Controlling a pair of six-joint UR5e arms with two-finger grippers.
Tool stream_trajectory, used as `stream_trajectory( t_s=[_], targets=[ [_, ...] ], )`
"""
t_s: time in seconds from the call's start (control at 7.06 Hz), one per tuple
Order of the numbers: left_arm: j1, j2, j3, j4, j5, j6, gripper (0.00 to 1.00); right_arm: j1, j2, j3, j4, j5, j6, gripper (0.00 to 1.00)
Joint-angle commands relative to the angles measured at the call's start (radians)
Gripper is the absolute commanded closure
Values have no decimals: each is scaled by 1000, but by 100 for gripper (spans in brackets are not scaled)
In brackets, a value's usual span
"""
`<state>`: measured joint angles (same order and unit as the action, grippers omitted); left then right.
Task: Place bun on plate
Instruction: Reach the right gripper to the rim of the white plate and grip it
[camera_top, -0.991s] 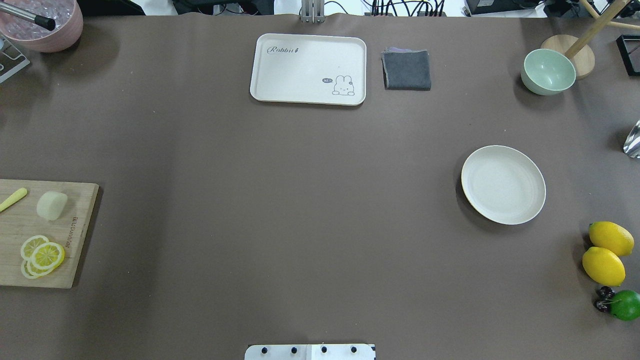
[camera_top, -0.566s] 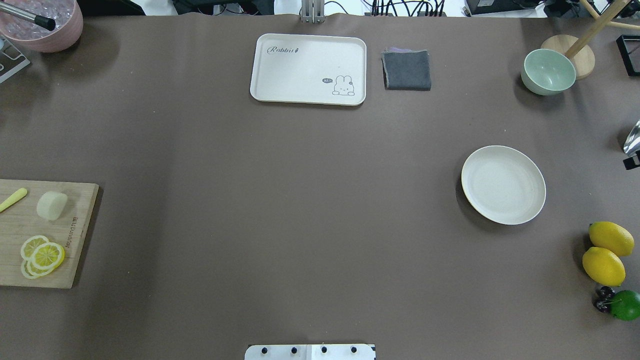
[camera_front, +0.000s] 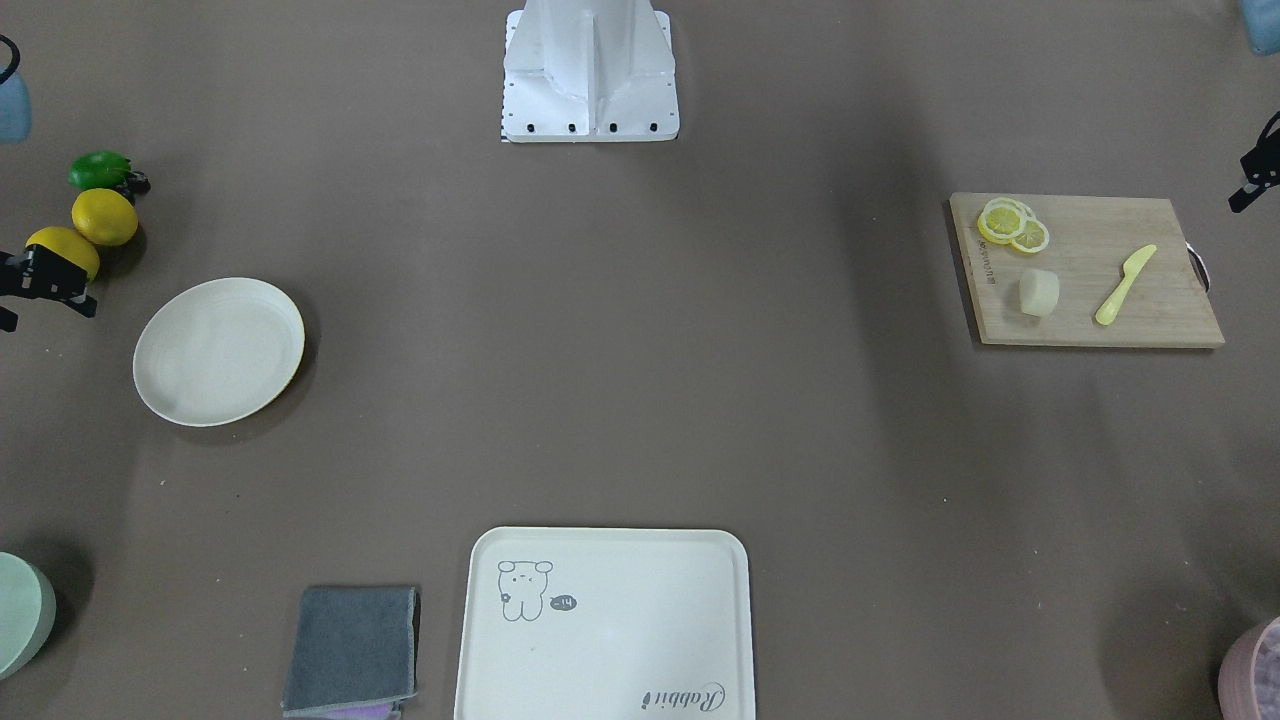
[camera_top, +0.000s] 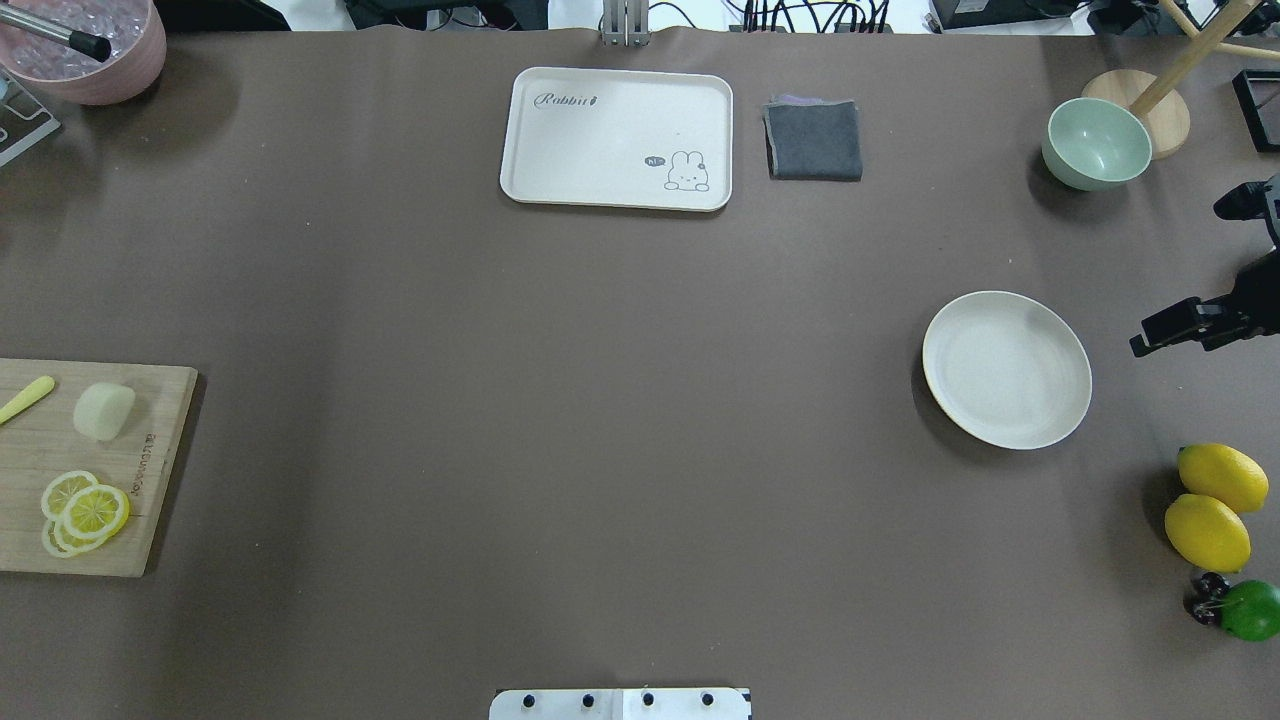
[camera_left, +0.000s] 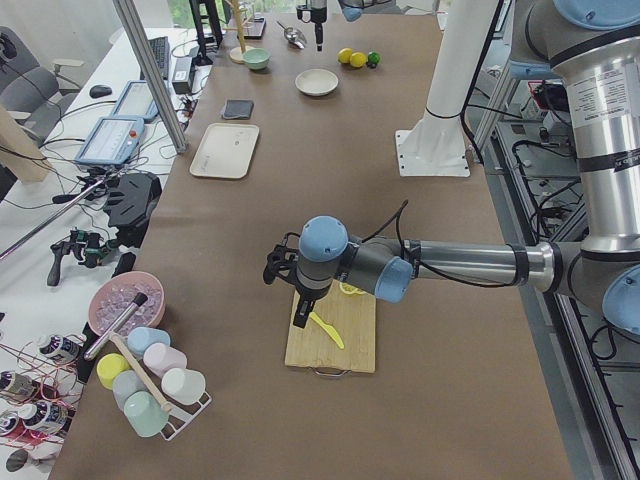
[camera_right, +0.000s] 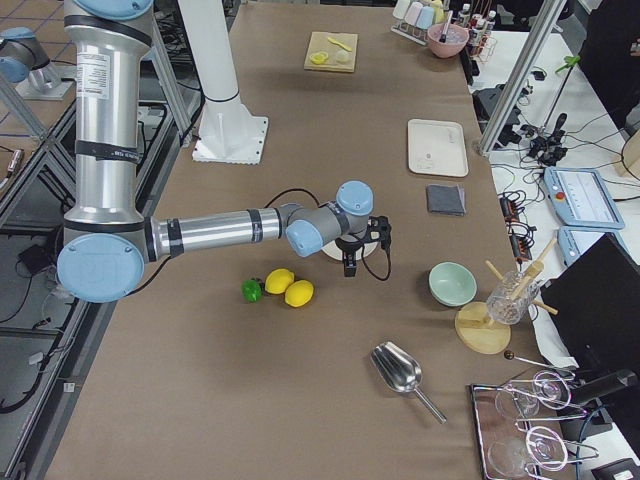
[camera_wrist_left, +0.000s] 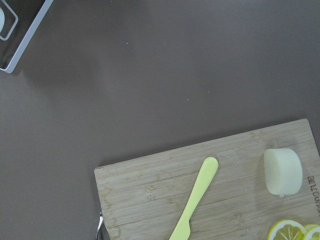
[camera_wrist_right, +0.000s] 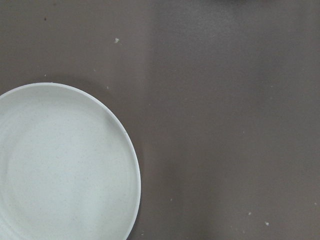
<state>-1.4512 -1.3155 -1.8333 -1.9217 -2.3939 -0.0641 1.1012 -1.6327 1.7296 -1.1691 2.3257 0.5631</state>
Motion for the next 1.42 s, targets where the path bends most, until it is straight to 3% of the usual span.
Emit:
stream_trajectory(
  t_s=[0.0,0.28,0.85,1.13,1.27],
  targets=[
    [0,-2,-6,-6,7,1,2,-32,59,-85,25,-26,26,23],
    [0,-7,-4,-8,9,1,2,-50,132,-156,25,-23,82,24],
    [-1,-14,-6,-10,30,1,2,-95,151,-182,26,-22,116,24],
    [-6,-13,-21,-10,30,1,2,-106,151,-231,90,-20,118,39],
    [-8,-13,-23,-8,30,1,2,-106,149,-240,113,-13,123,73]
  ],
)
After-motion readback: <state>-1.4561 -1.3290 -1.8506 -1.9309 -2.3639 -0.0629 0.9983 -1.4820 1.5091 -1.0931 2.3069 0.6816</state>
